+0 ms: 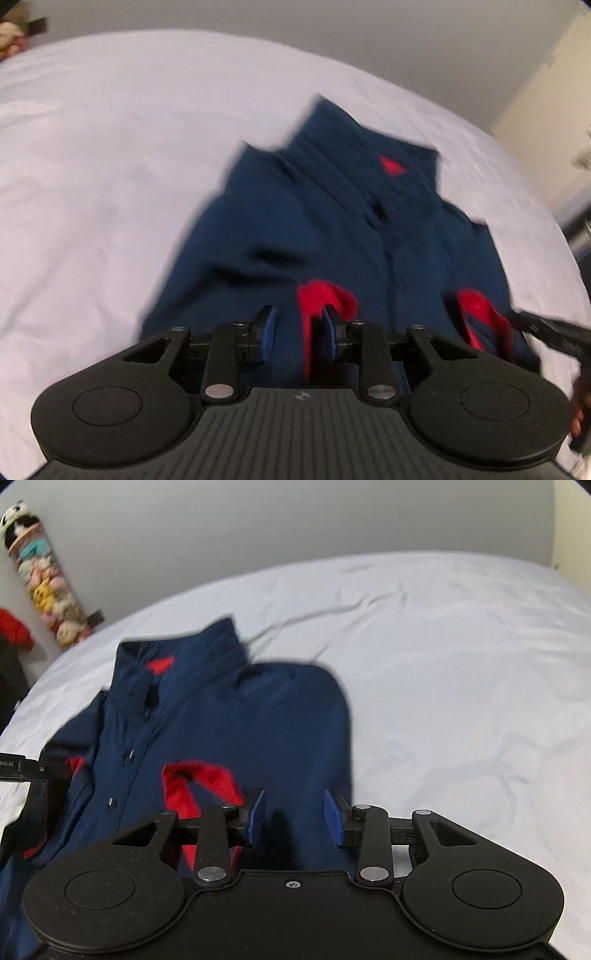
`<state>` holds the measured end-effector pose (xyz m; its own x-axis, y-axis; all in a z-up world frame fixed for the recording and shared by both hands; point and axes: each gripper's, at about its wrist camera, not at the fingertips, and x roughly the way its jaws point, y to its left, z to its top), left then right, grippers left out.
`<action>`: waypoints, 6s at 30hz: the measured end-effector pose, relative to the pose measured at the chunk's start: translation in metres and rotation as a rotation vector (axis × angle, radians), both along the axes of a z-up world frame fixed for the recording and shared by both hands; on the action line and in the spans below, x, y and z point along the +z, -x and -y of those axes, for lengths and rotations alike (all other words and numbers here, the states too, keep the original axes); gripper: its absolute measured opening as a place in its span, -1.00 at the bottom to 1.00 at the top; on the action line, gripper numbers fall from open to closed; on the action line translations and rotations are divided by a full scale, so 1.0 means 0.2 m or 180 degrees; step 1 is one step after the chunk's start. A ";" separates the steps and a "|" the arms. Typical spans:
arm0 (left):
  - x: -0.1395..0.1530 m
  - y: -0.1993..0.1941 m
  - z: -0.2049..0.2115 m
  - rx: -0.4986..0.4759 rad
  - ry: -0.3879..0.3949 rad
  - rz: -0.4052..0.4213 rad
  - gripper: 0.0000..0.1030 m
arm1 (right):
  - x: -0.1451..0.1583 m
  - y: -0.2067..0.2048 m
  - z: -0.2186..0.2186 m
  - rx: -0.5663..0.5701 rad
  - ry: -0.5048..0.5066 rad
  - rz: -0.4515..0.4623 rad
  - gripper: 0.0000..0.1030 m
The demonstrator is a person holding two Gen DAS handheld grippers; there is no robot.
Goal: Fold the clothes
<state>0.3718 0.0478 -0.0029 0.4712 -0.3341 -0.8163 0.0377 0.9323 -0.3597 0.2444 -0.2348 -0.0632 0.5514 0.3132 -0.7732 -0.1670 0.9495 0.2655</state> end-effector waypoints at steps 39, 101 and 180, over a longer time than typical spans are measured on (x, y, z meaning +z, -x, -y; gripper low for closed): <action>0.00 -0.19 -0.06 0.0130 0.0457 0.0376 -0.27 | -0.04 -0.46 -0.22 -0.0170 -0.0956 -0.0079 -0.12; 0.27 1.50 -0.26 -0.0239 -0.0819 -0.0404 0.19 | 0.26 1.17 0.33 0.0291 0.0284 -0.1441 -0.08; -0.36 1.27 -0.08 0.0263 0.0067 -0.1203 -0.98 | -0.09 1.61 0.21 0.0411 -0.0083 -0.1972 -0.91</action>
